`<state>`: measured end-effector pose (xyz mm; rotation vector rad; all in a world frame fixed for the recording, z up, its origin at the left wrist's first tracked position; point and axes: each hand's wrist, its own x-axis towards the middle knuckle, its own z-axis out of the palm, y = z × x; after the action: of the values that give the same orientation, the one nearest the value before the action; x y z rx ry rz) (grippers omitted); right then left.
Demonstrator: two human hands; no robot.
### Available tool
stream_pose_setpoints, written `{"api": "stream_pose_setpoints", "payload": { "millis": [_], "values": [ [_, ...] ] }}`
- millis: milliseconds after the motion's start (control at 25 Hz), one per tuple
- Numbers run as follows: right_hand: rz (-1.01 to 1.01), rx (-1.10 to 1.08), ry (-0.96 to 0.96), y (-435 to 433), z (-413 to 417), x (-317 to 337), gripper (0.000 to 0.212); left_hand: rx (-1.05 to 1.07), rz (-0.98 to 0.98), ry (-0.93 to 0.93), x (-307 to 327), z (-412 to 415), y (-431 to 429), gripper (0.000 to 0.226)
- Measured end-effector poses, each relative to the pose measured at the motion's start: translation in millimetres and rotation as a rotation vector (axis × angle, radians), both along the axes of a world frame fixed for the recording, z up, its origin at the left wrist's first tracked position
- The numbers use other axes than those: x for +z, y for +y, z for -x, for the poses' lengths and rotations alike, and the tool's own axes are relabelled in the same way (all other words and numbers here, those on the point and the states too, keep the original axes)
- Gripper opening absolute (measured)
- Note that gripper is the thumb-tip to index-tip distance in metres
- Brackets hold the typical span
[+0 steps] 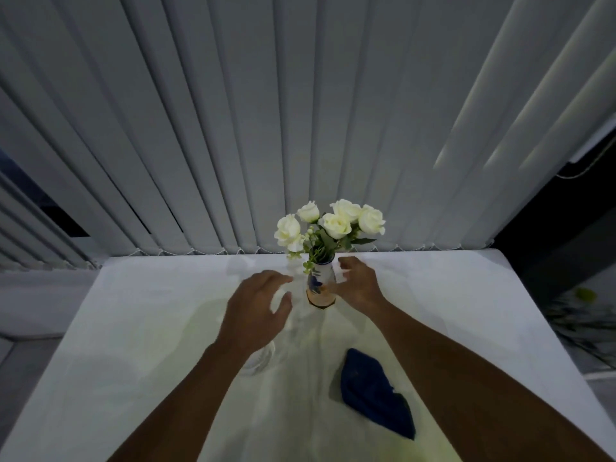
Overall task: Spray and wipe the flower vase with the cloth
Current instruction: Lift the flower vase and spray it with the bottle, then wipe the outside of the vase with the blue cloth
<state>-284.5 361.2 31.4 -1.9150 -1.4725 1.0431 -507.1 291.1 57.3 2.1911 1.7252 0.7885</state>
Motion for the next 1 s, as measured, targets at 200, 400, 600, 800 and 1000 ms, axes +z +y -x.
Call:
{"api": "stream_pose_setpoints", "payload": {
  "millis": [200, 400, 600, 800, 1000],
  "values": [
    [0.444, 0.516, -0.378, -66, -30, -20, 0.068, -0.062, 0.707, -0.189, -19, -66, 47, 0.051],
    [0.447, 0.717, -0.681, -124, -50, -71, 0.070, 0.260, 0.445, -0.576, -39, -105, 68, 0.058],
    [0.316, 0.542, -0.529, -114, -70, -71, 0.026, 0.293, 0.381, -0.613, -41, -113, 78, 0.058],
    [0.010, 0.189, -0.214, -56, -91, -14, 0.007, 0.233, 0.303, -0.605, -6, -108, 86, 0.047],
    [-0.385, -0.071, 0.086, -2, -78, 103, 0.004, 0.184, 0.190, -0.599, 76, -102, 101, 0.037]
  ]
}}
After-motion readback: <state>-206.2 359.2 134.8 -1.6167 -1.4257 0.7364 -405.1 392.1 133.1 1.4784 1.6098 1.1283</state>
